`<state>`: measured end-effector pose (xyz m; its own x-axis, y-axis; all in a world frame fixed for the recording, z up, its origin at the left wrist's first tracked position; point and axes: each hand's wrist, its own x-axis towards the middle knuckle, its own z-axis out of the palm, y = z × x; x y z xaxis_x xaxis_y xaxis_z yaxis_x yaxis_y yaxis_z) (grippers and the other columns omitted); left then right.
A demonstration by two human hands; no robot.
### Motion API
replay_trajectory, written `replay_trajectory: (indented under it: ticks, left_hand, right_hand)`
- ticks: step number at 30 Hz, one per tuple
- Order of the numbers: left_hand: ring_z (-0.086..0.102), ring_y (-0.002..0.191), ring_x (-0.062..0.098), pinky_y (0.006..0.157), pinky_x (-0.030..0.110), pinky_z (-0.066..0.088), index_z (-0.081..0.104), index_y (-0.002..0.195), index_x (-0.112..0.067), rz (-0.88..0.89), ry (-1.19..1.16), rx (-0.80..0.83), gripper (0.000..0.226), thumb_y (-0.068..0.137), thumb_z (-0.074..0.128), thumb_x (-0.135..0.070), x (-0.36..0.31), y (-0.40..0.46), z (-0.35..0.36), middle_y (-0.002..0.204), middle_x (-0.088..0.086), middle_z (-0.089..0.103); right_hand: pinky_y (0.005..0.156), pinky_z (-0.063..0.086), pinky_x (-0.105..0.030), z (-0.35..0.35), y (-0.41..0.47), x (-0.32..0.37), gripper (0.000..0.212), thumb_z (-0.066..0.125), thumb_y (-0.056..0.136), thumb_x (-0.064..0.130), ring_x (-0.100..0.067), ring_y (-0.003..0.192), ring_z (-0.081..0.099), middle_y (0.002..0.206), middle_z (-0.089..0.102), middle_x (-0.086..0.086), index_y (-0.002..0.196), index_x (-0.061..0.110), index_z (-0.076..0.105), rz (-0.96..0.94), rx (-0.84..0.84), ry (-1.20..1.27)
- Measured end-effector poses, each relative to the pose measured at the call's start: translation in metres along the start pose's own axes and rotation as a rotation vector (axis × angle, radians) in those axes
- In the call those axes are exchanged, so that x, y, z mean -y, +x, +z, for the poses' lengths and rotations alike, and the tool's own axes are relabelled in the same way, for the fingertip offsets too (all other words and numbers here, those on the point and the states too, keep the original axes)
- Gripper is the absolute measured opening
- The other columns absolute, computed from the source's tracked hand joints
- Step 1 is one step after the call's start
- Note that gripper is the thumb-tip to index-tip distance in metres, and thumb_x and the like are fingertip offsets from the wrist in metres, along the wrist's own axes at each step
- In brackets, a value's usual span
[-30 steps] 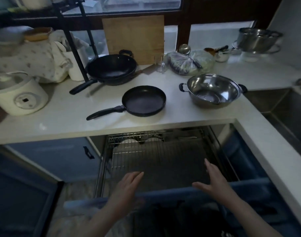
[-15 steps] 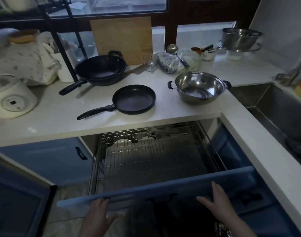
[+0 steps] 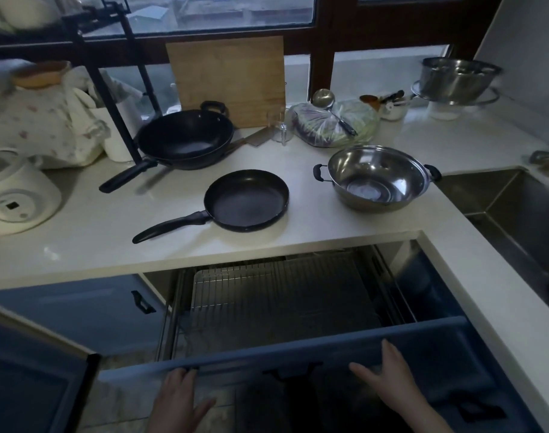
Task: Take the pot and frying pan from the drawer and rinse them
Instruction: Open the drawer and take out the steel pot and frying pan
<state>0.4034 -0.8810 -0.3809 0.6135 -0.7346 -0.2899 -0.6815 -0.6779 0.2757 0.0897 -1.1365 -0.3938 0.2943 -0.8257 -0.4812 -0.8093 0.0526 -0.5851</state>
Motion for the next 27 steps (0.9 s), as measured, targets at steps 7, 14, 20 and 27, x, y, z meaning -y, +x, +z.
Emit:
replay_trajectory:
  ticks: [7, 14, 20, 27]
  left_hand:
    - [0.028, 0.137, 0.014, 0.113, 0.024, 0.024, 0.026, 0.147, -0.018, -0.043, 0.017, -0.001, 0.078, 0.088, 0.048, -0.064, -0.009, 0.061, -0.013, 0.147, 0.0, 0.03]
    - [0.029, 0.138, 0.015, 0.114, 0.029, 0.025, 0.028, 0.147, -0.017, -0.085, 0.055, -0.033, 0.077, 0.089, 0.048, -0.062, -0.023, 0.117, -0.031, 0.151, 0.002, 0.031]
    - [0.026, 0.141, 0.023, 0.115, 0.03, 0.021, 0.024, 0.149, -0.01, -0.069, 0.072, -0.029, 0.081, 0.09, 0.047, -0.061, -0.028, 0.159, -0.045, 0.154, 0.008, 0.027]
    - [0.014, 0.147, 0.022, 0.119, 0.031, 0.013, 0.01, 0.152, -0.006, -0.059, 0.06, -0.024, 0.087, 0.092, 0.047, -0.058, -0.031, 0.188, -0.054, 0.16, 0.009, 0.012]
  right_hand:
    - [0.119, 0.026, -0.039, -0.01, 0.054, 0.034, 0.109, 0.07, 0.079, 0.057, -0.021, 0.146, 0.021, 0.162, 0.014, -0.005, 0.156, 0.011, 0.008, -0.028, 0.007, -0.018]
    - [0.12, 0.021, -0.036, -0.02, 0.105, 0.072, 0.103, 0.064, 0.085, 0.056, -0.025, 0.147, 0.017, 0.162, 0.011, -0.008, 0.155, 0.007, 0.007, -0.089, 0.015, -0.076]
    - [0.119, 0.021, -0.036, -0.025, 0.138, 0.102, 0.1, 0.062, 0.086, 0.057, -0.027, 0.147, 0.018, 0.161, 0.016, -0.012, 0.154, 0.004, 0.012, -0.143, 0.001, -0.14]
    - [0.11, 0.038, -0.039, -0.032, 0.162, 0.123, 0.093, 0.07, 0.08, 0.054, -0.029, 0.134, 0.04, 0.146, 0.04, -0.014, 0.148, 0.01, 0.026, -0.182, -0.004, -0.185]
